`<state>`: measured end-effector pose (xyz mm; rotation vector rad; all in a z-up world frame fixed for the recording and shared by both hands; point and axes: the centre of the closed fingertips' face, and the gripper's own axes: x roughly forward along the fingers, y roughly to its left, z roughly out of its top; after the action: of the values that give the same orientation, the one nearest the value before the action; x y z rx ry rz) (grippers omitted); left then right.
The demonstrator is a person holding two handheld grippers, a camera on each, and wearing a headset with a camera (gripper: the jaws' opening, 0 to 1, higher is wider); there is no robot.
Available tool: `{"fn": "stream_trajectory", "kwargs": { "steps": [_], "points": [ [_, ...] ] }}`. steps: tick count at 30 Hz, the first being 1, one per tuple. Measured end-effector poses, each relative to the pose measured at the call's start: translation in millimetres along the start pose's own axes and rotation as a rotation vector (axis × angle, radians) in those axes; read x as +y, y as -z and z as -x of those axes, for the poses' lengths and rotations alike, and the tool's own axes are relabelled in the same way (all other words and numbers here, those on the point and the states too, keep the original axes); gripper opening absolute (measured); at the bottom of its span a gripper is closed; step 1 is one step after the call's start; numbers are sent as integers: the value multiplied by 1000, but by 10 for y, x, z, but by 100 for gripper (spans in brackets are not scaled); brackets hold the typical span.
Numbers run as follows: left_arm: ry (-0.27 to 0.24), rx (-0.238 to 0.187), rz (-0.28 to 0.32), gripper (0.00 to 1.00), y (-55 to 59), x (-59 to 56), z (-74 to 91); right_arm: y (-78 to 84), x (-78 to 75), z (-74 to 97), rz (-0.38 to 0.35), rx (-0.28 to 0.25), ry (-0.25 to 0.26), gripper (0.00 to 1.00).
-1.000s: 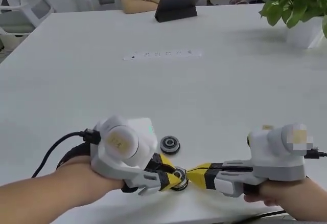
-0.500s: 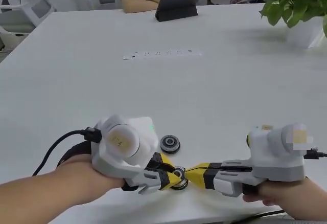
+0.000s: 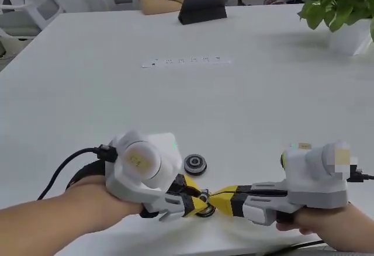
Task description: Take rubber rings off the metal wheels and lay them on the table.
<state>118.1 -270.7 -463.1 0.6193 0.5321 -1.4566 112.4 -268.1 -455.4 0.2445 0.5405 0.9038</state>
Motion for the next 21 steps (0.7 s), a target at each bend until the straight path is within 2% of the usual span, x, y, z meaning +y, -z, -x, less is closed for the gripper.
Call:
{"fn": "stream_trajectory", "kwargs": {
  "steps": [13, 16, 21],
  "points": [
    [-1, -1, 0, 6, -1, -3, 0, -27, 51, -5, 13, -16, -27, 0],
    [-1, -2, 0, 6, -2, -4, 0, -28, 96, -3, 22, -16, -55, 0],
    [1, -4, 1, 6, -2, -5, 2, -56, 66, 5, 13, -34, -41, 0]
  ]
}}
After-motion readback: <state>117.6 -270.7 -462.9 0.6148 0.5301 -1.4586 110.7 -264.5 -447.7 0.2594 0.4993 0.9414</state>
